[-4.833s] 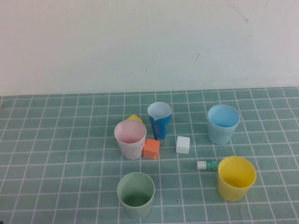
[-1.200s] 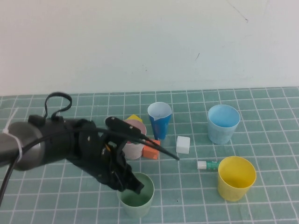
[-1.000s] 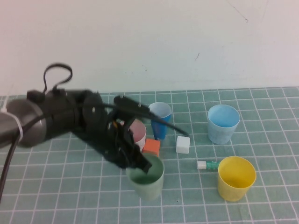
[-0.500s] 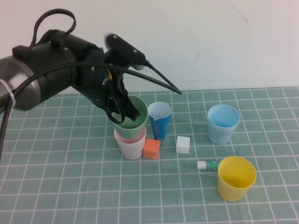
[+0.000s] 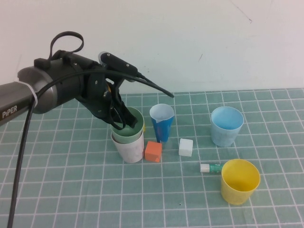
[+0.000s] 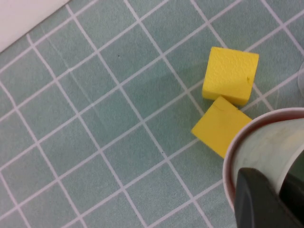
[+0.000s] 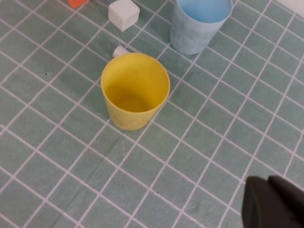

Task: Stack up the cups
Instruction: Place the green cup on the pink cup

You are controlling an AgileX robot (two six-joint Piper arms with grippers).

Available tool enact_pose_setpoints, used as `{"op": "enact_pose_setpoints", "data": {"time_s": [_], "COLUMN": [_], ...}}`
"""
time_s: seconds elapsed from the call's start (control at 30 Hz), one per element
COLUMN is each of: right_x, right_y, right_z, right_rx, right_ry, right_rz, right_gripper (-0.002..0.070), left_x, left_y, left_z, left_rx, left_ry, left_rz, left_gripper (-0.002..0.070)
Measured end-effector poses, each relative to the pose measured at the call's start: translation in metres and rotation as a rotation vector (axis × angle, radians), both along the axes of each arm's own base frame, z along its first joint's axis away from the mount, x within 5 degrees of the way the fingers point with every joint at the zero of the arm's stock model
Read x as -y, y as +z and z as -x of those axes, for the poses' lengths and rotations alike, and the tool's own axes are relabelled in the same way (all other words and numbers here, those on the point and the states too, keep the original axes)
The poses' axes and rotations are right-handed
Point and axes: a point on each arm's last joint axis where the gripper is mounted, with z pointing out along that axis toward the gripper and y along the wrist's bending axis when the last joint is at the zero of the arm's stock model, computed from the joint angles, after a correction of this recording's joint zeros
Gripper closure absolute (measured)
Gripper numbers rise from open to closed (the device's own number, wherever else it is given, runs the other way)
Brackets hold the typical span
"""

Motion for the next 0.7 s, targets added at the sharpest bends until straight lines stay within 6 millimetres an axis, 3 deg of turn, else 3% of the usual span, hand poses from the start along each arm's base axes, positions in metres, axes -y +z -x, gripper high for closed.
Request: {"op": "enact_pose_setpoints", "data": {"time_s": [0.3, 0.53, 0.63, 0.7], "right_x": [-0.0001, -0.0004, -0.0011, -0.0025], "right_y": [-0.0002, -0.0008, -0.0023, -0.0046], "right_z": [0.0003, 0.001, 0.0026, 0.002], "right_rx": [-0.004, -0.013, -0.039, -0.072], "right_ry": [0.002, 0.006, 0.016, 0.026], "right_rz": [0.0, -0.001, -0.003, -0.018], "right_gripper": [0.0679, 0.0679, 0.0679, 0.0679], "left_x": [0.0023, 0.0028, 0.0028, 0.0018], "left_y": [-0.003, -0.003, -0.003, 0.0032], "left_z": [-0.0002, 0.0, 0.0, 0.0016], "left_rx": [-0.016, -0.019, -0.019, -0.006], "left_ry": [0.013, 0.016, 0.016, 0.02], "left_rz": [0.032, 0.039, 0.039, 0.044], "left_gripper": [0.065, 0.0391, 0.0365, 0.04]}}
